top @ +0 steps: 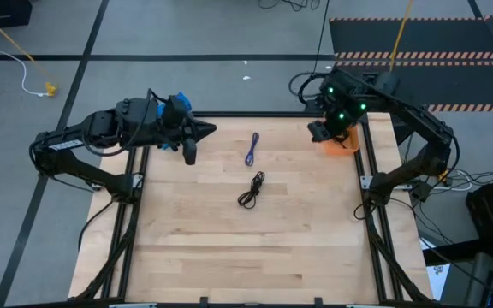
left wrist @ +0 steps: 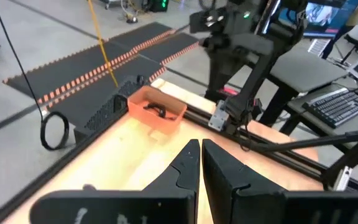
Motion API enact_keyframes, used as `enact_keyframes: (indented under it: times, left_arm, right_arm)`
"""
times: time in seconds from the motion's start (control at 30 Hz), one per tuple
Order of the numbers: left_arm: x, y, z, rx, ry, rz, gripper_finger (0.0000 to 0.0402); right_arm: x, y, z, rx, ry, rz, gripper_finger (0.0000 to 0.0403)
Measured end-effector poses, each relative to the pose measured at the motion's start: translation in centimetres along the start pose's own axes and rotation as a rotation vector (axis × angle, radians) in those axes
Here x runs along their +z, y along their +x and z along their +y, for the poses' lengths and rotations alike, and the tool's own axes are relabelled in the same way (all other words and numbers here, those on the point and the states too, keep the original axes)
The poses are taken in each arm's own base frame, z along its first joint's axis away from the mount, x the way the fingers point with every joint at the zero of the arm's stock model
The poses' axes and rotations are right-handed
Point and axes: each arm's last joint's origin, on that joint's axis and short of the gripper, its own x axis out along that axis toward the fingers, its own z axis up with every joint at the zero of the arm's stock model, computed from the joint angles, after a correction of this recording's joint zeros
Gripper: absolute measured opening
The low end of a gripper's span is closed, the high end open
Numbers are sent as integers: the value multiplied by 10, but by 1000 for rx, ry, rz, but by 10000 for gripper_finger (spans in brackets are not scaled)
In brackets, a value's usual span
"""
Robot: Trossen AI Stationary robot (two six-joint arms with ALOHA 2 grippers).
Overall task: Pick and place USB-C Cables
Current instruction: Put the black charger cable into the orange bin
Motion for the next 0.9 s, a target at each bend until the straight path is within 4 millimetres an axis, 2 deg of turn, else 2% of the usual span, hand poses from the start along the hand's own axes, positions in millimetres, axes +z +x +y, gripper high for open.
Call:
enact_keyframes:
  times: [0.23,0.43,0.67,0.9]
  left_arm:
    - [-9,-2,-4,-6,-43,75,21]
    - [-14,-5,-12,-54,-66,118,21]
    - [-16,-4,-16,-78,-77,138,21]
    - [-33,21,-18,-80,-44,309,21]
  right_arm:
    - [-21,10,26,-74,-121,-1,42]
    - [-35,15,40,-159,-235,-45,6]
    - [-40,16,44,-174,-267,-55,4]
    - [-40,16,44,-172,-289,-51,4]
